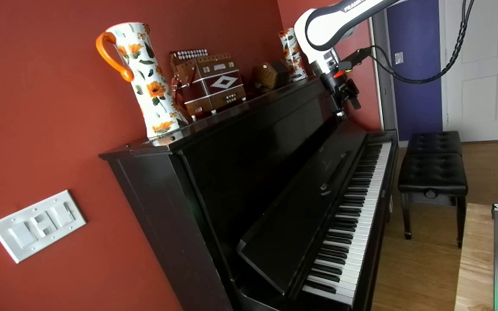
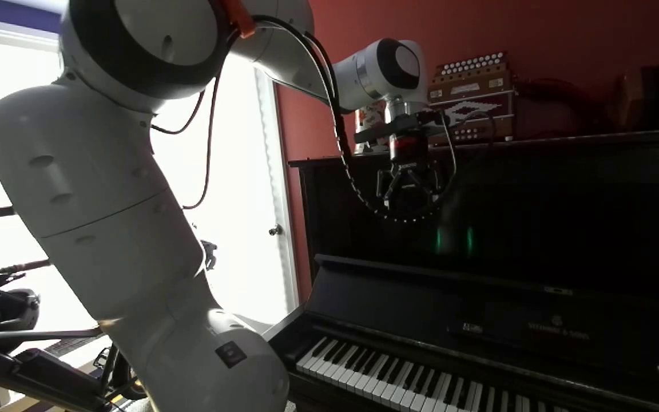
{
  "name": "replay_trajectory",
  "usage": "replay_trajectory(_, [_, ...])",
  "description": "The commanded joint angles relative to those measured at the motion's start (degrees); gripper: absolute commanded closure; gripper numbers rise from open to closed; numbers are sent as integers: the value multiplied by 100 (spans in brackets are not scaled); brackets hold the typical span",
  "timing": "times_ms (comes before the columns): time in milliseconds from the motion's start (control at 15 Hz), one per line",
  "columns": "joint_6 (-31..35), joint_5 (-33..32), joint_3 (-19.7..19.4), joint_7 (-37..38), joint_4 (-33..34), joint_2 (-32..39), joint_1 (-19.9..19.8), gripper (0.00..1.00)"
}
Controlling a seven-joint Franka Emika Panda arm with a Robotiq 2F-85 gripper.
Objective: Press a key on the keyboard
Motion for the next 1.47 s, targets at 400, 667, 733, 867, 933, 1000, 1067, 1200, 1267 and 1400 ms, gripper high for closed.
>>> replay_trajectory(400, [2806,242,-685,-1482,-1901,833,-129,0])
replay_trajectory(667, [3873,509,-925,-2120,-2525,1231,-289,0])
replay_trajectory(733, [4116,585,-959,-2241,-2637,1350,-327,0])
replay_trajectory(867, [4529,875,-1005,-2590,-2793,1656,-384,0])
replay_trajectory(933, [4701,919,-1012,-2674,-2832,1840,-419,0])
replay_trajectory(1000, [4851,1087,-1005,-2799,-2855,1977,-449,0])
replay_trajectory(1067, [4545,799,-936,-2486,-2799,1694,-426,0])
replay_trajectory(1200, [4613,816,-924,-2516,-2794,1831,-446,0])
replay_trajectory(1267, [4613,816,-916,-2516,-2775,1817,-443,0])
replay_trajectory(1400, [4610,817,-908,-2514,-2759,1773,-436,0])
